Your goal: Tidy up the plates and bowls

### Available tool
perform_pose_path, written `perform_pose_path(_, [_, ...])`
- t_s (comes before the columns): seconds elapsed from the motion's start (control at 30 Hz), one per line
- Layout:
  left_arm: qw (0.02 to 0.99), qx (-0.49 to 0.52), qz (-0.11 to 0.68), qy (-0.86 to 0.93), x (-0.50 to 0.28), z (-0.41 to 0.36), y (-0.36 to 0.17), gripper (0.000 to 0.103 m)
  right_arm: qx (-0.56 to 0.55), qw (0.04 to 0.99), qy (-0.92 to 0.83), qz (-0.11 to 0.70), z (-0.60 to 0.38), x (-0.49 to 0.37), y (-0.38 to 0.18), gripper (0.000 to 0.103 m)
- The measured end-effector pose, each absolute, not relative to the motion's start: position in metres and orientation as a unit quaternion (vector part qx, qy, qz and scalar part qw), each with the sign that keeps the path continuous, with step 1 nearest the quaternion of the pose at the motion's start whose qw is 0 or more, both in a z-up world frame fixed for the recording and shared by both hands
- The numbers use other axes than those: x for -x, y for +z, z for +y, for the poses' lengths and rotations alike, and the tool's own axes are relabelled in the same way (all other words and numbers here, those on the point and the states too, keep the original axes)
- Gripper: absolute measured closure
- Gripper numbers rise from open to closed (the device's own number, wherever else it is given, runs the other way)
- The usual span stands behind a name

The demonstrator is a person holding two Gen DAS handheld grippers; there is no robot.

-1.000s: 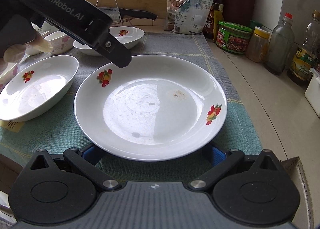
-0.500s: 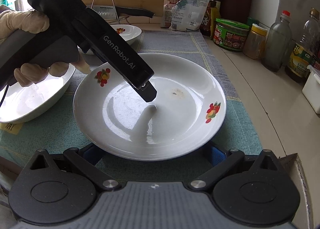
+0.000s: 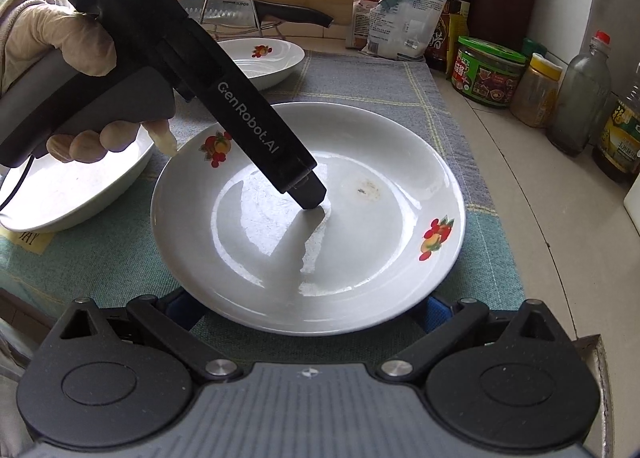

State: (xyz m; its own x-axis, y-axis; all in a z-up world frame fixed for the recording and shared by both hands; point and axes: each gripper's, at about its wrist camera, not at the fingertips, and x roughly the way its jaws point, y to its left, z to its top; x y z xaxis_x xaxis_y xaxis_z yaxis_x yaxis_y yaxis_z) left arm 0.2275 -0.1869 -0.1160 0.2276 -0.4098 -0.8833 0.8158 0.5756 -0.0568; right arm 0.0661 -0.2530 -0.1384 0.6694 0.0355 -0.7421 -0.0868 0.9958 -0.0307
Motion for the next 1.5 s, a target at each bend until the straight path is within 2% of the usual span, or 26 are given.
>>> perform_pose_path(0.33, [0.737, -0.231, 0.467, -0.430, -0.226, -0.187, -0.114, 0.001, 0.041, 0.924, 0.062, 0.375, -0.258, -0.056, -0.142, 0.000])
perform_pose_path(0.67, [0.703, -0.219, 0.497, -0.460, -0.242, -0.186, -0.109, 0.004, 0.043, 0.930, 0.070, 0.359, -0.260, -0.051, -0.144, 0.000])
perform_pose_path(0.8, [0.689, -0.229, 0.499, -0.473, -0.243, -0.190, -0.106, 0.014, 0.044, 0.929, 0.071, 0.360, -0.261, -0.051, -0.143, 0.000])
perform_pose_path(0.9, [0.682, -0.234, 0.501, -0.478, -0.245, -0.192, -0.104, 0.018, 0.045, 0.929, 0.074, 0.359, -0.262, -0.051, -0.144, 0.000])
perform_pose_path(1.43, [0.657, -0.257, 0.507, -0.495, -0.250, -0.201, -0.104, 0.021, 0.052, 0.929, 0.087, 0.357, -0.267, -0.053, -0.144, 0.000])
perform_pose_path(1.5, [0.656, -0.261, 0.505, -0.496, -0.249, -0.202, -0.103, 0.024, 0.054, 0.927, 0.090, 0.359, -0.267, -0.054, -0.144, 0.000])
